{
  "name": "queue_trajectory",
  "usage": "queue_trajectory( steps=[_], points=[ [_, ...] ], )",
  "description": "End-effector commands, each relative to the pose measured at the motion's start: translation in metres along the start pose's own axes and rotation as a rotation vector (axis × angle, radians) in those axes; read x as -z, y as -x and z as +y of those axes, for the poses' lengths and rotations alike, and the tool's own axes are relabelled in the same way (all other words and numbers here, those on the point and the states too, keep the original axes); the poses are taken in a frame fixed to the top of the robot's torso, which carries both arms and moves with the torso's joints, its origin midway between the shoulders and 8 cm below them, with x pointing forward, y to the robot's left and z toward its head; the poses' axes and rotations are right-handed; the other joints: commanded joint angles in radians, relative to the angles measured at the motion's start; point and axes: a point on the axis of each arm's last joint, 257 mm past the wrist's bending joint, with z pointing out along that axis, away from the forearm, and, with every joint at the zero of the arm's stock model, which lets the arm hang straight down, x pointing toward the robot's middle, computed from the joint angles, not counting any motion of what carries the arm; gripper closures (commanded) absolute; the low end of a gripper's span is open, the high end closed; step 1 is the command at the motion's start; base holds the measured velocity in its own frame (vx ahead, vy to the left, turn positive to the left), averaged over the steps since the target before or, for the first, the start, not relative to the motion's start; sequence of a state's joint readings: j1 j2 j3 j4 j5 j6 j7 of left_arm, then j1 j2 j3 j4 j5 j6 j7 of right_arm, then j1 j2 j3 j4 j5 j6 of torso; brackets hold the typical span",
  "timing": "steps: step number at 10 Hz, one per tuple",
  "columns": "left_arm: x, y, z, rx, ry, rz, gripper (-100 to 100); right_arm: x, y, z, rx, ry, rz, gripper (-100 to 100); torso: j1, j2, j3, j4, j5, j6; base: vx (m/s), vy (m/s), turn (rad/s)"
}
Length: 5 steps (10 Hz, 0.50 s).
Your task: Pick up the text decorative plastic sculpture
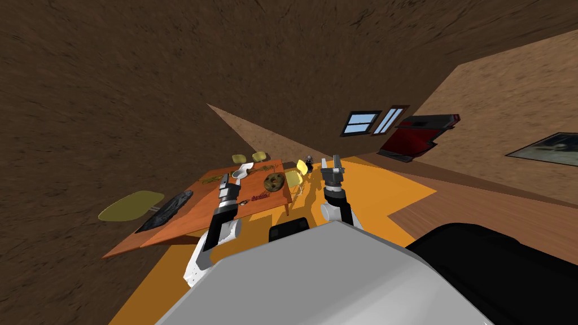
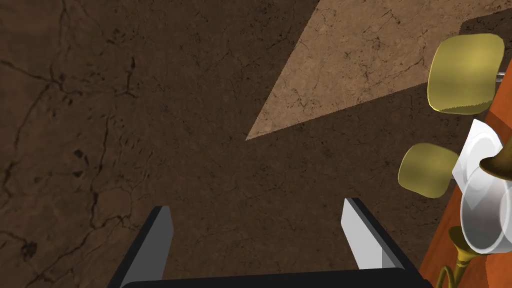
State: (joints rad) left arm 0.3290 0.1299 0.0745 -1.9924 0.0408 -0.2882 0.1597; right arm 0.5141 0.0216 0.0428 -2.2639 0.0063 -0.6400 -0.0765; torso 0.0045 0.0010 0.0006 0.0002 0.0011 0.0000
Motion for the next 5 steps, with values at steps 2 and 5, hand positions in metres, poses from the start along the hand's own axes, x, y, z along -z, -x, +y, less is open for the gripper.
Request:
queue_trajectory(
  steps=[2, 5],
  points=[
    [-0.012, 0.0, 0.034, 0.003, 0.084, -0.002, -100, 0.0, 0.0, 0.0, 0.0, 0.0, 0.0, 0, -0.001, 0.0, 0.0, 0.0, 0.0, 0.0, -0.022, 0.064, 0.01],
    [-0.017, 0.002, 0.066, 0.006, 0.173, -0.01, -100, 0.0, 0.0, 0.0, 0.0, 0.0, 0.0, 0, 0.001, 0.0, 0.0, 0.0, 0.0, 0.0, -0.013, 0.072, 0.009]
  ],
)
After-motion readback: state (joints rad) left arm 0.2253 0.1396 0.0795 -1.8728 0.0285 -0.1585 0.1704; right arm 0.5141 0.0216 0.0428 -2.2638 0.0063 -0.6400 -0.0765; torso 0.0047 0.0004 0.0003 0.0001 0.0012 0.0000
